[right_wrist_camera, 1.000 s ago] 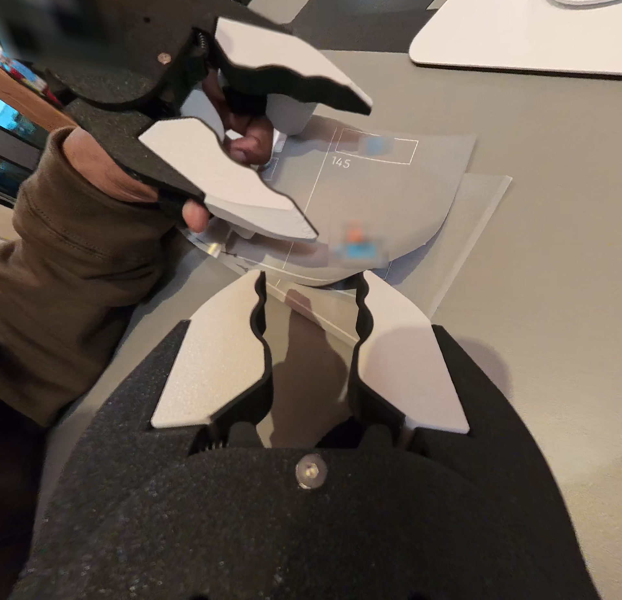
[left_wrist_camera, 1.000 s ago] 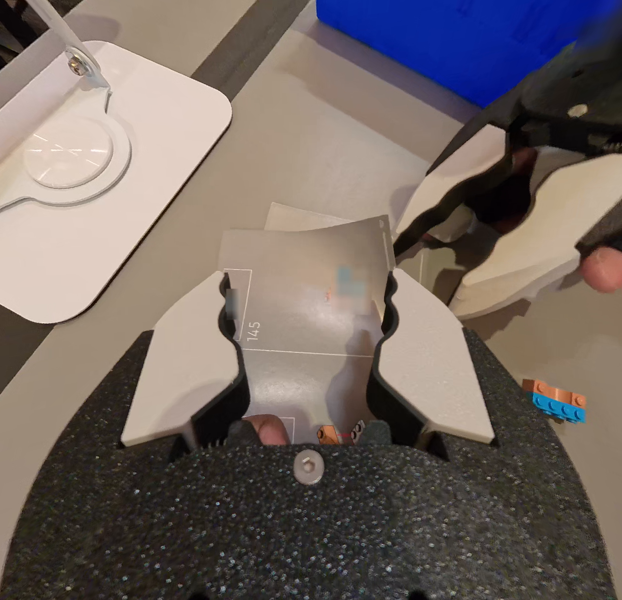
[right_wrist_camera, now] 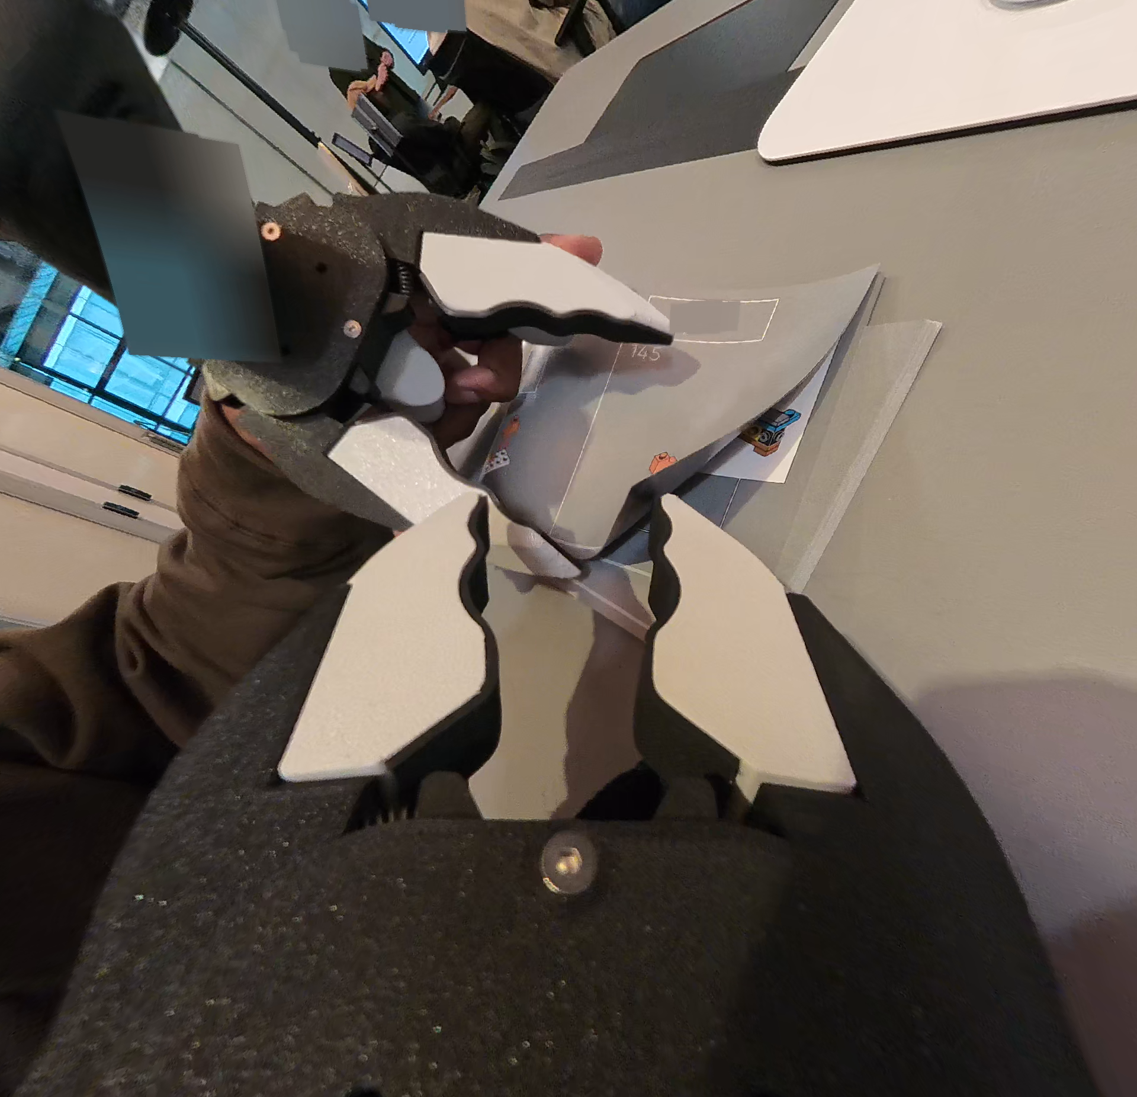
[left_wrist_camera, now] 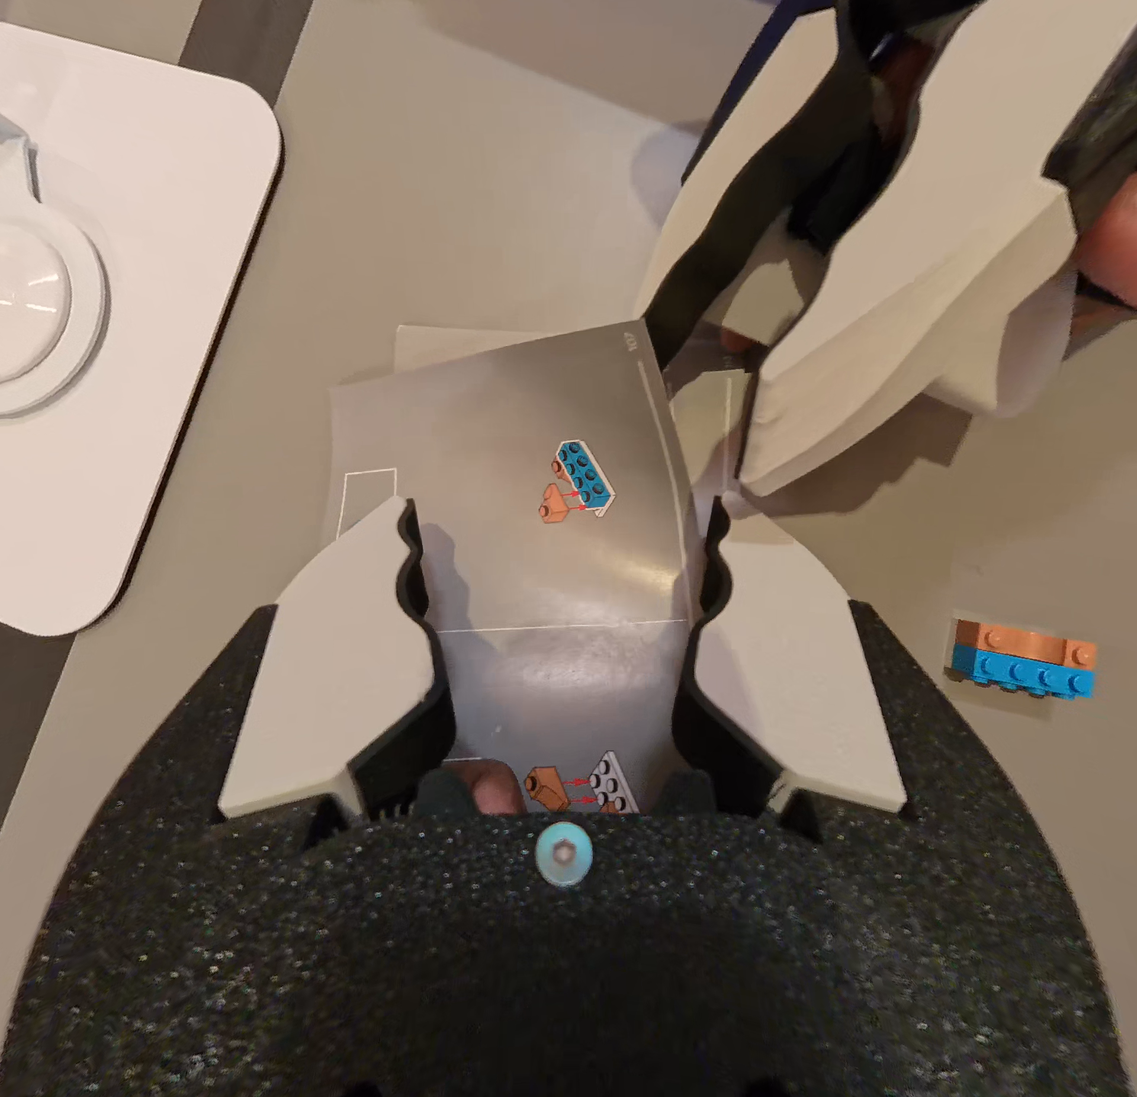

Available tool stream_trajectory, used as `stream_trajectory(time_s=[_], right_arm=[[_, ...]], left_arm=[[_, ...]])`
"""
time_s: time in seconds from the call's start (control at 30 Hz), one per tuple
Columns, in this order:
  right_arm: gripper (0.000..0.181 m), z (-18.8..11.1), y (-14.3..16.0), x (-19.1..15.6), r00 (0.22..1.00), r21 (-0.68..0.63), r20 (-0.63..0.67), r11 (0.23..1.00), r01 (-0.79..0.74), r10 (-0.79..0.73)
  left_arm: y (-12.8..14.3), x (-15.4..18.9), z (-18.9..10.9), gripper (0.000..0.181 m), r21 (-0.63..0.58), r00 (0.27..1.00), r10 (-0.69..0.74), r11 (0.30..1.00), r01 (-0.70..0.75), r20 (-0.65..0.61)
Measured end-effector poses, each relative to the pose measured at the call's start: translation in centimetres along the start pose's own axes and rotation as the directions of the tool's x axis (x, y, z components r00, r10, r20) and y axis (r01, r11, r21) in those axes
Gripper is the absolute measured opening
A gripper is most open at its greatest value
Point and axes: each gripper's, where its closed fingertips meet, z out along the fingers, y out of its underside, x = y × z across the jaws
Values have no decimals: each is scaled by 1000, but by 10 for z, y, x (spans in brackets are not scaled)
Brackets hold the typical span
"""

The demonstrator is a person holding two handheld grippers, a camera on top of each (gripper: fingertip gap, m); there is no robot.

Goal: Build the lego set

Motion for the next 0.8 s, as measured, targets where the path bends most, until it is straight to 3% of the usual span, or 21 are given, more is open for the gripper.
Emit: stream_trajectory(time_s=[0.27, 0.8], right_arm=[[50, -1, -2, -3, 1000, 16, 28, 1000, -12, 12], [50, 6, 8, -4, 999, -52, 1, 998, 33, -33]], left_arm=[[2, -7, 4, 89, -36, 998, 14, 999, -12, 66], [2, -18, -8, 88, 11, 997, -39, 999, 38, 62]])
